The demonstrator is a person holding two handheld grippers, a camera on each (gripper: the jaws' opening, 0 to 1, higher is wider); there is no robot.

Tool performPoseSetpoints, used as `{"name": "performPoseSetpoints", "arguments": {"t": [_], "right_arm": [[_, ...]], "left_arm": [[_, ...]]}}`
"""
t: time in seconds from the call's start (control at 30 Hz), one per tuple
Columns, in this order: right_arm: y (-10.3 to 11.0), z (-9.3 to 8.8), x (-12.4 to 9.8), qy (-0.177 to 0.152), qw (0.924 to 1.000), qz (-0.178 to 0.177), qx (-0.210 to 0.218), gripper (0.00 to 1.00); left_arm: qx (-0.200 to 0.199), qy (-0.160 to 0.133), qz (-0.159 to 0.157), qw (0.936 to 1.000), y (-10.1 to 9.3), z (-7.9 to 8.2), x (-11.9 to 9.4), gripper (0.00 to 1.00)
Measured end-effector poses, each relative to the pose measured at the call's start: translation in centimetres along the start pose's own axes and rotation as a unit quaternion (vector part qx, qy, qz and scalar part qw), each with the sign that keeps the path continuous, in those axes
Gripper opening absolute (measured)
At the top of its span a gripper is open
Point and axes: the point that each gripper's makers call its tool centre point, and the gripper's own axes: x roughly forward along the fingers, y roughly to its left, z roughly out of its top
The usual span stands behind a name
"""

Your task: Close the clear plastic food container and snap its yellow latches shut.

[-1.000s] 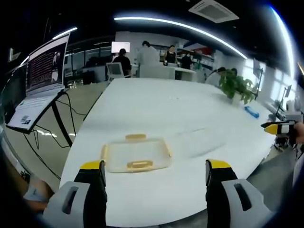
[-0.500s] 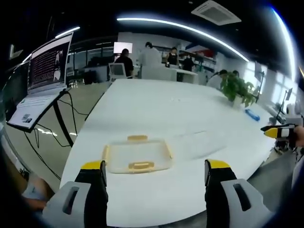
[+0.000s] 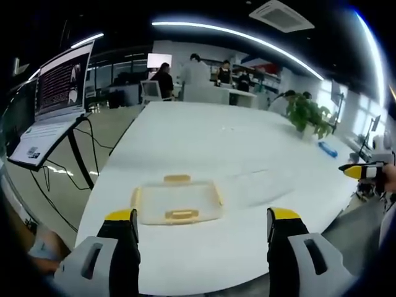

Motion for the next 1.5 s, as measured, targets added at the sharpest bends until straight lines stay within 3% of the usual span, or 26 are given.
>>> {"name": "performPoseSetpoints", "arguments": {"t": [0.73,1.5], "right_arm": [[0.2,-0.6,0.3,0.012,0.9999,0.004,0.006,0.68],[2.3,-0.3,1.9,0.027,0.9993,0.026,-0.005,0.67]], "left_arm": [[0.002,0.007,0.001,1.0,0.2,-0.4,0.2,0.85],[-0.021,0.02,0.003,0.9996,1.6,-1.6,0.9,0.83]]}}
